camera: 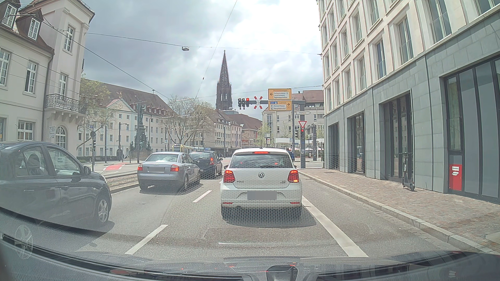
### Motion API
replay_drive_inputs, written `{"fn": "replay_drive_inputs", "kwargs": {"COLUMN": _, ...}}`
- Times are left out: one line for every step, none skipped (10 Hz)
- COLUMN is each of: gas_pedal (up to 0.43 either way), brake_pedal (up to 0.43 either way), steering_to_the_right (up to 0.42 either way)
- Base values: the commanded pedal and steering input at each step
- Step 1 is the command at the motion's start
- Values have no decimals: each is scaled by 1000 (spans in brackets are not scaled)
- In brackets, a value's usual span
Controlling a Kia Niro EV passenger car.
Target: Follow the waypoints while adhering to traffic rules and regulations
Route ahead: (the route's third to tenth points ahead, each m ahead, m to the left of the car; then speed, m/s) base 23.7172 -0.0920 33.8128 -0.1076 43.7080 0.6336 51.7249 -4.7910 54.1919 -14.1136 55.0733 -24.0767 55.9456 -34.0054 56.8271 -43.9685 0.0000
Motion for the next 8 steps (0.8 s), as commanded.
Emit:
{"fn": "replay_drive_inputs", "kwargs": {"gas_pedal": 0, "brake_pedal": 232, "steering_to_the_right": -11}}
{"fn": "replay_drive_inputs", "kwargs": {"gas_pedal": 0, "brake_pedal": 232, "steering_to_the_right": -11}}
{"fn": "replay_drive_inputs", "kwargs": {"gas_pedal": 0, "brake_pedal": 232, "steering_to_the_right": -11}}
{"fn": "replay_drive_inputs", "kwargs": {"gas_pedal": 0, "brake_pedal": 232, "steering_to_the_right": -11}}
{"fn": "replay_drive_inputs", "kwargs": {"gas_pedal": 0, "brake_pedal": 232, "steering_to_the_right": -11}}
{"fn": "replay_drive_inputs", "kwargs": {"gas_pedal": 0, "brake_pedal": 232, "steering_to_the_right": -11}}
{"fn": "replay_drive_inputs", "kwargs": {"gas_pedal": 0, "brake_pedal": 232, "steering_to_the_right": -11}}
{"fn": "replay_drive_inputs", "kwargs": {"gas_pedal": 0, "brake_pedal": 232, "steering_to_the_right": -11}}
